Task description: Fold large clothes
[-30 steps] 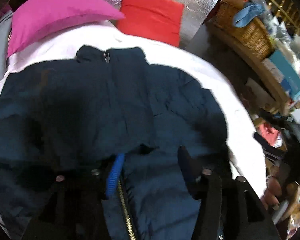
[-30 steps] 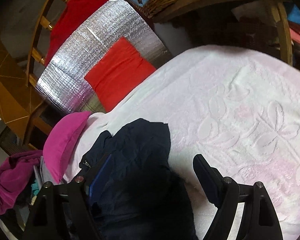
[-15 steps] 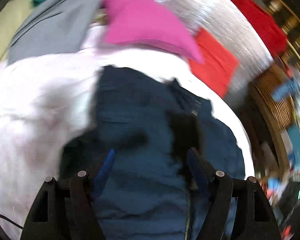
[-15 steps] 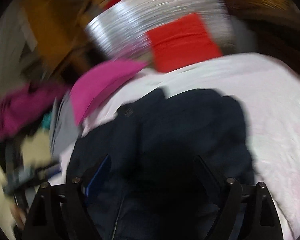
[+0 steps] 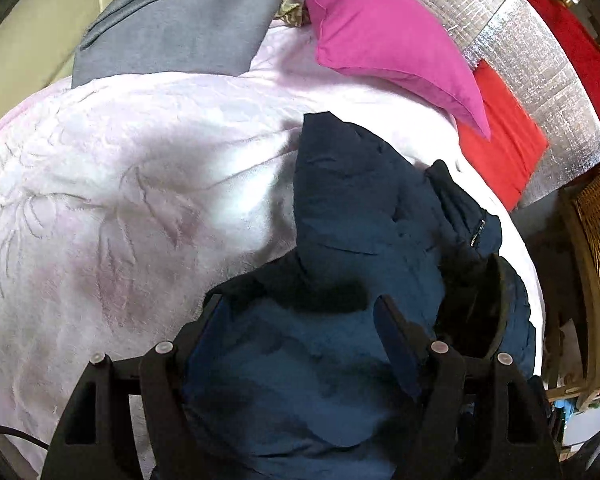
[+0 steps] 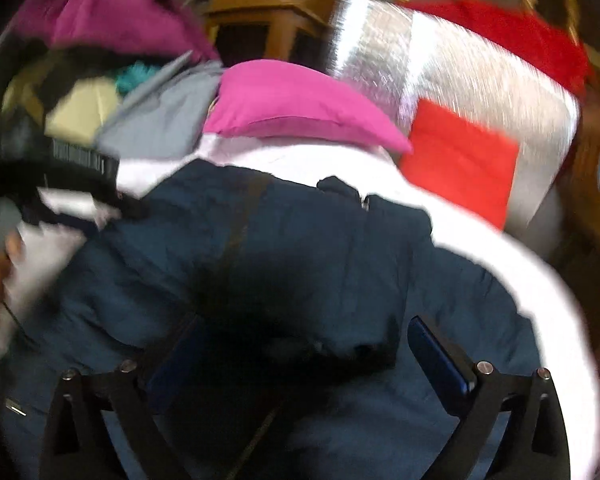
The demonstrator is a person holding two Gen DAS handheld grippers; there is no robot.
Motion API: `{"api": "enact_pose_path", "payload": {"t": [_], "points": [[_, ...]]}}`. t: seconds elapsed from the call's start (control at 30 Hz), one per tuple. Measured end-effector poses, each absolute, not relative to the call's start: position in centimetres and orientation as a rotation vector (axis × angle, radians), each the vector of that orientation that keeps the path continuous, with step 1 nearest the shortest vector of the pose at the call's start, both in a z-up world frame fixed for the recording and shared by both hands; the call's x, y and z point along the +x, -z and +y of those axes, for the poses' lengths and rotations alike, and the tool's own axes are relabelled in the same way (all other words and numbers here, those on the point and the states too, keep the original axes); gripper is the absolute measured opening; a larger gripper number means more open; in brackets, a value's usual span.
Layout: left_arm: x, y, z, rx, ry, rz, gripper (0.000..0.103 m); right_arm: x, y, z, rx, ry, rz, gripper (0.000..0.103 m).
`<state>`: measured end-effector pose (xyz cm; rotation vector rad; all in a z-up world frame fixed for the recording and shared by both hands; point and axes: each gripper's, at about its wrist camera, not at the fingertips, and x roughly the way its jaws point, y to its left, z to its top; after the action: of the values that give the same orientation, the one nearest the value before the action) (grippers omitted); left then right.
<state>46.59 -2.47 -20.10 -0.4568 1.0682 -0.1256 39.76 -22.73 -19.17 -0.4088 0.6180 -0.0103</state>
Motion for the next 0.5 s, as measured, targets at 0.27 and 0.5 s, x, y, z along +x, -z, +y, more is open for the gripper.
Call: {"api": "enact_pose_path", "payload": {"t": [0.27,0.5], "points": [[46.8,20.2,-2.8,-0.425,0.137,1.080,0.075,42.3,18.8,-25.3,-0.377,0.161,0.610,0.102],[47.0,20.6,-3.1,-0.418,0.134,1.090,0.075,42.4,16.4,-38.0,0.237,0.221,0.649,0.102]]}}
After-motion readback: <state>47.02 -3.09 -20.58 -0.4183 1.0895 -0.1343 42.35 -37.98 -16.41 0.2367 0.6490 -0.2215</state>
